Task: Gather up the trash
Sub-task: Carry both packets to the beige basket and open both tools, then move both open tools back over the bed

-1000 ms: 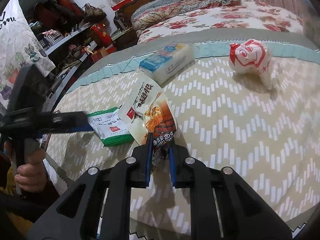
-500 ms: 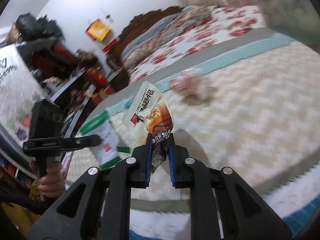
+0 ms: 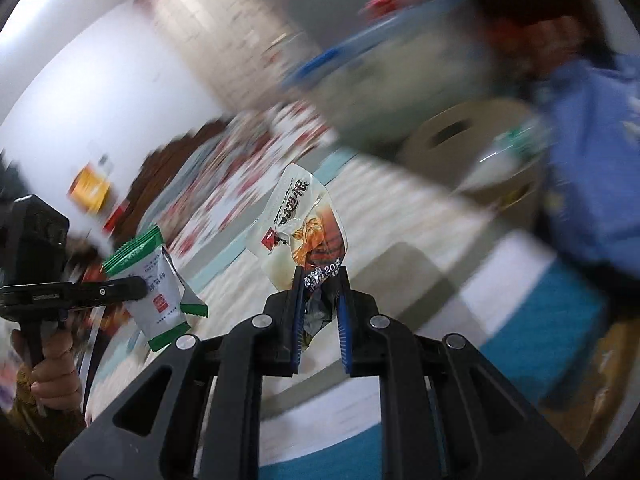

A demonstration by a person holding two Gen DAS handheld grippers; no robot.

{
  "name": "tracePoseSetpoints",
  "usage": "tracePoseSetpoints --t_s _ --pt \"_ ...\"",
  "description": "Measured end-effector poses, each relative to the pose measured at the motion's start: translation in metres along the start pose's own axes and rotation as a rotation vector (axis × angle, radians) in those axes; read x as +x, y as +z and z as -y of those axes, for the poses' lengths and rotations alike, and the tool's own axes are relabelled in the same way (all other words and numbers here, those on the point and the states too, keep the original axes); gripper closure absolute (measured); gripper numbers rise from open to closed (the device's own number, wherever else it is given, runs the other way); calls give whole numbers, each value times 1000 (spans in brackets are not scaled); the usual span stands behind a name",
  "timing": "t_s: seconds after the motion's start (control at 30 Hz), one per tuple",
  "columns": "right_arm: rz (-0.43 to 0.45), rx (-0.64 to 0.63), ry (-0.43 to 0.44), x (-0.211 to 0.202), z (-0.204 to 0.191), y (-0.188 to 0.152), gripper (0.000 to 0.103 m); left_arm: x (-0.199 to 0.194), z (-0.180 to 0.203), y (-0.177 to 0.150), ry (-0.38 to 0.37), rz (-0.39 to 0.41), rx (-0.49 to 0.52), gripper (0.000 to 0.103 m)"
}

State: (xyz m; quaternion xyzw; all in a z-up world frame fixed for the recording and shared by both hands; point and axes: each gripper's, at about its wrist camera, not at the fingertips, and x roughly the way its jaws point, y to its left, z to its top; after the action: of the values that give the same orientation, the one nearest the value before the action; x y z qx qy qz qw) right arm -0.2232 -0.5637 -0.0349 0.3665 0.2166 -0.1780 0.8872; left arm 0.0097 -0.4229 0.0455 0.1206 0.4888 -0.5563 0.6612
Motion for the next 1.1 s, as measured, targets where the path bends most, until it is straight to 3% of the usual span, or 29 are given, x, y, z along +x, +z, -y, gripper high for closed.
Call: tracePoseSetpoints --t_s 0.13,0.23,0.47,0.5,0.53,0.57,0.6,0.67,0.77,0.9,0.97,1.1 --pt "42 59 -119 0 55 53 86 67 41 67 2 -42 51 102" --pt "24 54 -200 13 85 86 86 123 63 112 74 -39 96 102" --pt "-81 18 -324 68 121 137 83 219 66 161 176 -95 107 101" --pt "-94 15 -330 76 125 142 83 230 67 164 197 -96 116 94" --pt "-111 10 -340 84 126 146 82 240 66 167 226 -102 124 72" --pt "-125 5 -345 91 127 148 75 244 66 167 241 -100 124 59" --pt "-129 4 -350 96 127 150 57 247 64 167 259 -85 122 44" --pt "-91 -1 -337 97 123 155 25 248 61 165 277 -64 124 45" --pt "5 -37 -340 83 108 154 25 237 51 158 236 -79 104 43" --pt "95 -13 -311 59 94 142 25 189 46 138 157 -15 77 43" --pt "117 2 -289 47 85 131 25 156 44 118 110 27 73 43" --pt "127 41 -219 30 68 104 25 103 42 65 87 74 98 41"
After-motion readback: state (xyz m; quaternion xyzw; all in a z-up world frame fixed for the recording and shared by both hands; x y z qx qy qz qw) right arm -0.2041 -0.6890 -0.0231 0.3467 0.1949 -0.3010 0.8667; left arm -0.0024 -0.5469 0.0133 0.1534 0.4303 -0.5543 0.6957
